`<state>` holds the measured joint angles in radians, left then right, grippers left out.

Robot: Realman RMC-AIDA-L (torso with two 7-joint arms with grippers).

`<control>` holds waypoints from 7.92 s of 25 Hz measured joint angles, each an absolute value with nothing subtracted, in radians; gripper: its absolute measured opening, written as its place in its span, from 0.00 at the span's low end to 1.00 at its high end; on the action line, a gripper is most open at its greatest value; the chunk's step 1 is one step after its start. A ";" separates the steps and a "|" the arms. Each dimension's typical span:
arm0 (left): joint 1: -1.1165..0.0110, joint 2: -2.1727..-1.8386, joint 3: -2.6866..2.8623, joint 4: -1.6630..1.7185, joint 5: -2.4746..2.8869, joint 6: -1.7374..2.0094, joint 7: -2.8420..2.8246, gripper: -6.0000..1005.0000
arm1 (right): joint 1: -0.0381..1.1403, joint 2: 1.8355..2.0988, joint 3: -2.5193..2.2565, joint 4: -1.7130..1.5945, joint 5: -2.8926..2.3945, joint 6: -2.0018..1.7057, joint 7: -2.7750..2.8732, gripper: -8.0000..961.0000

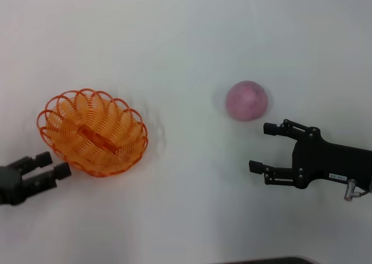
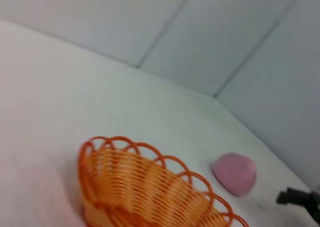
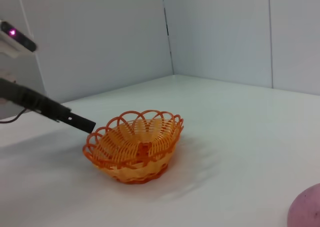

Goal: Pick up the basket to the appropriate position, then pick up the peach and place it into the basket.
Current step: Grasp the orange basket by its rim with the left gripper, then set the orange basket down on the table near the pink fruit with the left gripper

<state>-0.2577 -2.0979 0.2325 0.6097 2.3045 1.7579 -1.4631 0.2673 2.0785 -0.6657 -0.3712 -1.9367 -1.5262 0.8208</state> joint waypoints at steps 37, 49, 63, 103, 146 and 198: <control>-0.607 -2.026 0.710 0.848 2.548 1.422 -2.037 0.84 | 0.288 2.083 -0.666 -0.371 -1.939 -1.513 0.831 0.97; -0.750 -2.037 0.839 0.859 2.766 1.475 -2.273 0.84 | 0.290 2.083 -0.667 -0.371 -1.939 -1.510 0.831 0.97; -0.754 -2.067 0.887 0.853 2.793 1.463 -2.277 0.84 | 0.301 2.084 -0.672 -0.367 -1.939 -1.503 0.832 0.97; -0.774 -2.078 0.830 0.881 2.808 1.505 -2.363 0.14 | 0.304 2.085 -0.668 -0.368 -1.939 -1.502 0.833 0.97; -0.606 -2.160 0.512 0.940 2.586 1.653 -2.486 0.08 | 0.317 2.087 -0.580 -0.362 -1.923 -1.503 0.905 0.97; -0.464 -2.174 0.655 0.933 2.408 1.455 -2.565 0.08 | 0.327 2.089 -0.634 -0.347 -1.934 -1.499 0.898 0.97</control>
<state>-0.4639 -2.1741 0.6553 0.9328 2.4075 1.4546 -2.5650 0.3270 2.0893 -0.6335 -0.3467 -1.9343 -1.4990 0.8983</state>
